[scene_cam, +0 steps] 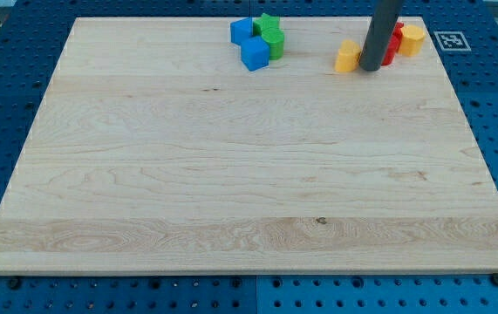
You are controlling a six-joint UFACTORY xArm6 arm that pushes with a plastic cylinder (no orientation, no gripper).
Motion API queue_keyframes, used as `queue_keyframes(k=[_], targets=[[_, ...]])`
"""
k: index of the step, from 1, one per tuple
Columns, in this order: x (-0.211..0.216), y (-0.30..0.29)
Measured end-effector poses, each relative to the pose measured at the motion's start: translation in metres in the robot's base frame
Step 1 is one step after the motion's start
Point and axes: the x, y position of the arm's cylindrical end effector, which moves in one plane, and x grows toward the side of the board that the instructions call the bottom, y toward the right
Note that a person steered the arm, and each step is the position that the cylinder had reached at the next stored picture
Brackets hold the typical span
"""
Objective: Push yellow heart a bit up
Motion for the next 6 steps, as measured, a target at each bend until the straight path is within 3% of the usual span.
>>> queue_keyframes(k=[2,4,6], targets=[[0.013,0.006],[0.055,-0.054],[0.021,-0.086]])
